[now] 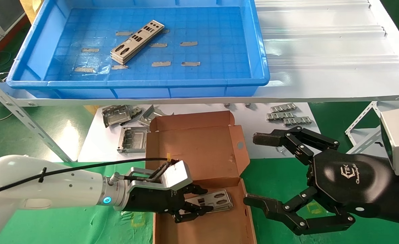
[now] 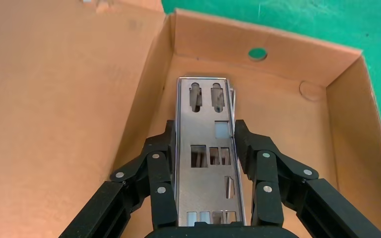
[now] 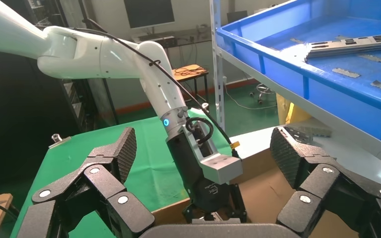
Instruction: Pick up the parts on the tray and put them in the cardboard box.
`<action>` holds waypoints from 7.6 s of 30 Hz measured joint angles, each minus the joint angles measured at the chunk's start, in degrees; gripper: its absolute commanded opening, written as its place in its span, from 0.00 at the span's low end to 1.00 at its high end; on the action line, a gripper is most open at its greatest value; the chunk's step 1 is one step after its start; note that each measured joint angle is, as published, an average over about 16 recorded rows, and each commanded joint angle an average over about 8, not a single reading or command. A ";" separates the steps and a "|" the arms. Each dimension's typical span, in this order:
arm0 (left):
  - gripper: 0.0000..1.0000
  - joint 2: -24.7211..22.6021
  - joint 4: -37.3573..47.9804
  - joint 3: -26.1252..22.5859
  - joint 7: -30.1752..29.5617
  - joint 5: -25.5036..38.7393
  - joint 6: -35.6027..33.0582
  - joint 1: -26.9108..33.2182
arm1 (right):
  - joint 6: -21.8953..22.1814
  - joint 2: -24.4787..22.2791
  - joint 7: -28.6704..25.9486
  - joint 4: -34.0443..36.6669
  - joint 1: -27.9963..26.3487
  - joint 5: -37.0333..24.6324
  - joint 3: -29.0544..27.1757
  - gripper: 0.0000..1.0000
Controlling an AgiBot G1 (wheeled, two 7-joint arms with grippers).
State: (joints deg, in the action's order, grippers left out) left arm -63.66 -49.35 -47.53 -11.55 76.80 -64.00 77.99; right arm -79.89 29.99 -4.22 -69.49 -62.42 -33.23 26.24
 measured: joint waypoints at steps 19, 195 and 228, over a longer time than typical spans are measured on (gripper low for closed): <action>1.00 5.83 -6.49 3.43 -0.79 -7.66 -5.35 -1.80 | 0.00 0.00 0.00 0.00 0.00 0.00 0.00 1.00; 1.00 28.61 -24.19 31.48 0.80 -34.91 -21.66 -16.41 | 0.07 -0.01 0.00 0.03 0.02 0.02 -0.01 1.00; 1.00 28.61 -24.19 31.48 0.80 -34.91 -21.66 -16.41 | 0.07 -0.01 0.00 0.03 0.02 0.02 -0.01 1.00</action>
State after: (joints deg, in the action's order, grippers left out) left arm -35.04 -73.54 -16.06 -10.75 41.89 -85.66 61.57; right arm -79.82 29.98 -4.22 -69.45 -62.40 -33.21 26.23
